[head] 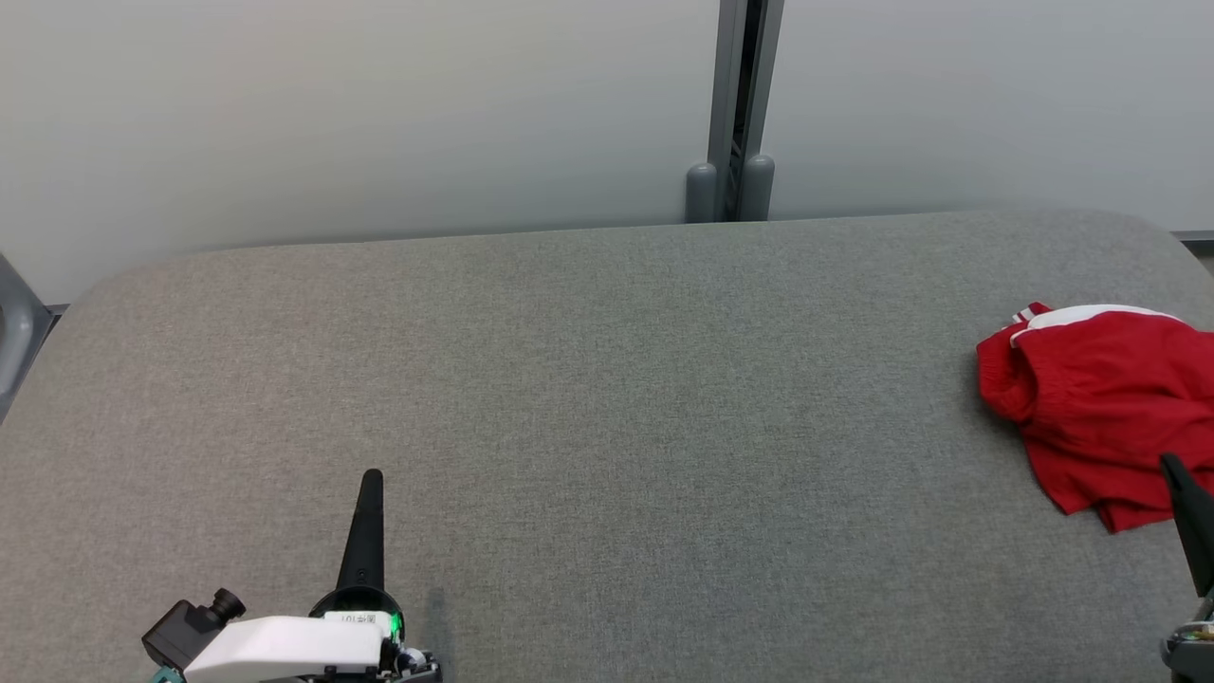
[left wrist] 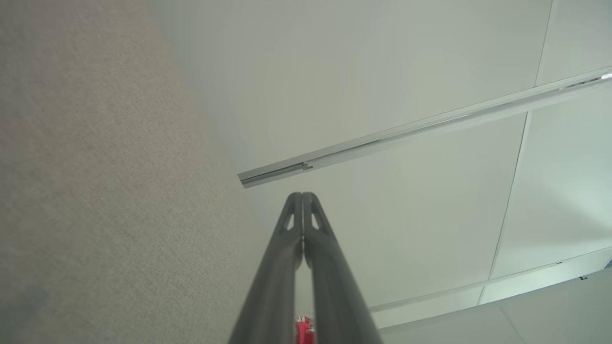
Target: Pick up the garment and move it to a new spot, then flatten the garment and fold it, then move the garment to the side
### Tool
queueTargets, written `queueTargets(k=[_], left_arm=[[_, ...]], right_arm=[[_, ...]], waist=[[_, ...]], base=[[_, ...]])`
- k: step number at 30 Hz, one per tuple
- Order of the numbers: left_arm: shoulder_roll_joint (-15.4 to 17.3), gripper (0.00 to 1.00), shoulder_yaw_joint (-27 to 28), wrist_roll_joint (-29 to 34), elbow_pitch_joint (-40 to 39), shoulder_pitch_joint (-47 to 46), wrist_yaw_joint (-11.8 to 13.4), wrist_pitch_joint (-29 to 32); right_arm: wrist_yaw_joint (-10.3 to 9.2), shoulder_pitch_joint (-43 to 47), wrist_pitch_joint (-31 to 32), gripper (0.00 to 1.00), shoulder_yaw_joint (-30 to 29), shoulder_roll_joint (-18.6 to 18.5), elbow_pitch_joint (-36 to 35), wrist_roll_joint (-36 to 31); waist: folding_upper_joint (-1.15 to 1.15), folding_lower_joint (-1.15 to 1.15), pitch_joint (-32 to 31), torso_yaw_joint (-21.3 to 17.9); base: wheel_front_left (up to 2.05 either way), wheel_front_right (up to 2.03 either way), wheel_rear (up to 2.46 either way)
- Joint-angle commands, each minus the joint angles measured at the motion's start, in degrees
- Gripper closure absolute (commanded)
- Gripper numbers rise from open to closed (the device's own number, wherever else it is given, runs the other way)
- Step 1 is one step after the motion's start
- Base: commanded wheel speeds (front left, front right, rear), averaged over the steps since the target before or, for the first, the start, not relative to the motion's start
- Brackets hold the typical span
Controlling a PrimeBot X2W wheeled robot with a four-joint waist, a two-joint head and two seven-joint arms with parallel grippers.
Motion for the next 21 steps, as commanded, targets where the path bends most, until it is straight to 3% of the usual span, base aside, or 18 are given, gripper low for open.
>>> queueTargets(k=[1,21], left_arm=[[-0.02,1.00,0.41,-1.05,0.03,-1.04,-0.71,-0.11],[-1.86,1.00,0.72,-7.07,1.09,-1.58,-3.15,-0.66]], right_arm=[[0.02,-1.15,0.73,1.00,-0.52,-0.55,0.12,1.36],[0.02,-2.55,3.28,1.00,-2.93,-0.60,2.54,8.64]], waist=[[0.00,0.00,0.02,-0.02],[0.00,0.00,0.27,-0.25]], base=[[0.00,0.00,0.00],[0.00,0.00,0.00]])
